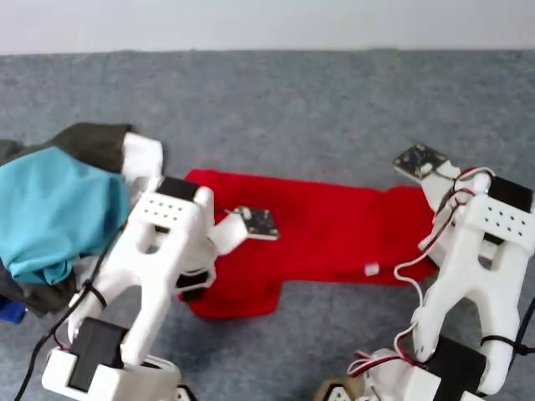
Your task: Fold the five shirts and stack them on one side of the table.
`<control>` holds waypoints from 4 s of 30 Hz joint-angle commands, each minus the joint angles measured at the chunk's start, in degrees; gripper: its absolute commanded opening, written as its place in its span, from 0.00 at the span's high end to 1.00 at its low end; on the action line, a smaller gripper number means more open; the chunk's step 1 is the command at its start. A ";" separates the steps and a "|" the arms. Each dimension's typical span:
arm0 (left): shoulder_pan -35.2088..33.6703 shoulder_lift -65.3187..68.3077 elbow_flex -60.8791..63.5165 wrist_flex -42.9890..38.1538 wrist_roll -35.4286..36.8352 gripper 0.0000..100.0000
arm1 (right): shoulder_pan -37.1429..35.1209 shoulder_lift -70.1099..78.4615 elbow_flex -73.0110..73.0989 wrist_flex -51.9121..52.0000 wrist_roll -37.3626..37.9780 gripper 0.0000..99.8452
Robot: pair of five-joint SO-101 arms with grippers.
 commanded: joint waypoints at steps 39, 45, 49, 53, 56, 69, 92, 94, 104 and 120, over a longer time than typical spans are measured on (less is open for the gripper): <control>-5.19 35.08 -39.60 -28.57 33.14 0.98 | -15.52 16.75 -0.79 -33.63 -30.51 0.95; -6.68 47.30 -55.34 -18.02 33.05 0.98 | -8.48 24.66 -5.10 -36.44 -30.42 0.95; -9.23 52.48 -63.78 -11.78 33.14 0.98 | -3.47 31.43 -12.13 -33.63 -30.42 0.95; -11.43 52.48 -71.78 -4.48 33.41 0.98 | -3.03 33.10 -19.34 -24.84 -30.68 0.95; -10.99 50.73 -78.02 -0.18 33.41 0.98 | -4.97 32.31 -24.18 -17.89 -30.77 0.95; -11.52 33.14 -74.51 1.76 35.08 0.98 | -15.16 19.74 -27.34 2.07 -30.33 0.96; -53.54 1.05 -43.82 1.58 22.59 0.98 | -64.40 22.20 -19.87 5.85 -38.07 0.95; -54.15 0.18 -43.82 1.58 22.59 0.98 | -66.42 25.01 -18.99 3.65 -38.77 0.95; -54.33 -1.32 -43.82 1.58 22.59 0.98 | -67.38 37.49 -18.64 4.35 -39.30 0.95; -54.33 -0.88 -43.82 -1.23 22.68 0.98 | -68.62 19.47 -16.26 8.04 -36.92 0.94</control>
